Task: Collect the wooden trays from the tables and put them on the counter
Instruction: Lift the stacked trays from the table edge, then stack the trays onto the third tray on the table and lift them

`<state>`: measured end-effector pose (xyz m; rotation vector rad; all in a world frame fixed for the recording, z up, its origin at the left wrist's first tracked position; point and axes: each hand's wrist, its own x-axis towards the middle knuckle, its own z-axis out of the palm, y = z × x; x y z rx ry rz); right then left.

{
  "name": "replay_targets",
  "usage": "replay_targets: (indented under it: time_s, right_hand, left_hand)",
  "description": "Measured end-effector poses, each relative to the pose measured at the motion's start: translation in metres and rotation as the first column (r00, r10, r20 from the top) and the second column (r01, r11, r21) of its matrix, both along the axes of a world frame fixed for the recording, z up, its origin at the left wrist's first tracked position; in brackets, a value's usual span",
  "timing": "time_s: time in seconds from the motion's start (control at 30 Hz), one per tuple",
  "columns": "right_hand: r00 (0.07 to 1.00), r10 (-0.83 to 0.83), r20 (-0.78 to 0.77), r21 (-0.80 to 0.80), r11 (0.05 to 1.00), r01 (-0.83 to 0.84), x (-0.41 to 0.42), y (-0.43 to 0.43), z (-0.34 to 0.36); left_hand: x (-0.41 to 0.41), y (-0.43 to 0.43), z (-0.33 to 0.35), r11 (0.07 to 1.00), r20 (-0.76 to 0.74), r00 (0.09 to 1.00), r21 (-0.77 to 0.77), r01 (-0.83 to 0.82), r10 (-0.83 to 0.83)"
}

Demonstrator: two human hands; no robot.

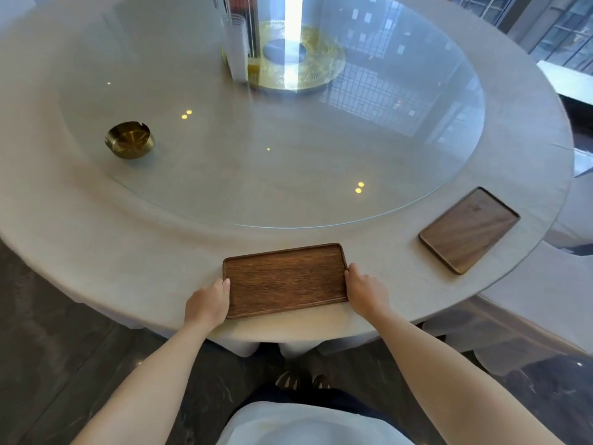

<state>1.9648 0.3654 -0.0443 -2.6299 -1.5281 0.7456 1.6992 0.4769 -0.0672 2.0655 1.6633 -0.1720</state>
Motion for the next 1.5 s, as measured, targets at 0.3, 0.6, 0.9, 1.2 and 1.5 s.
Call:
replay_targets:
  time_s: [0.3, 0.6, 0.9, 1.2, 1.5]
  right_hand:
    - [0.989, -0.144, 0.046, 0.162, 0.978, 0.135, 0.078, 0.011, 0.028]
    - [0.934, -0.347, -0.082, 0.239, 0.903, 0.356, 0.229, 0.002, 0.055]
    - [0.941, -0.323, -0.097, 0.180, 0.925, 0.336, 0.374, -0.029, 0.050]
    - [0.966, -0.240, -0.096, 0.070, 0.967, 0.247, 0.416, -0.029, 0.025]
    - [0.949, -0.294, -0.114, 0.073, 0.950, 0.303, 0.416, -0.037, 0.016]
  left_hand:
    - [0.062, 0.040, 0.048, 0.954, 0.156, 0.970, 0.204, -0.218, 0.188]
    - [0.259, 0.001, 0.061, 0.978, 0.308, 0.944, 0.130, -0.166, 0.119]
    - [0.402, -0.055, 0.049, 0.966, 0.043, 0.970, -0.117, -0.232, 0.238]
    - [0.442, -0.091, 0.034, 0.920, -0.107, 0.949, -0.238, -0.313, 0.295]
    - [0.441, -0.086, 0.033, 0.878, 0.080, 0.899, -0.268, -0.398, 0.431]
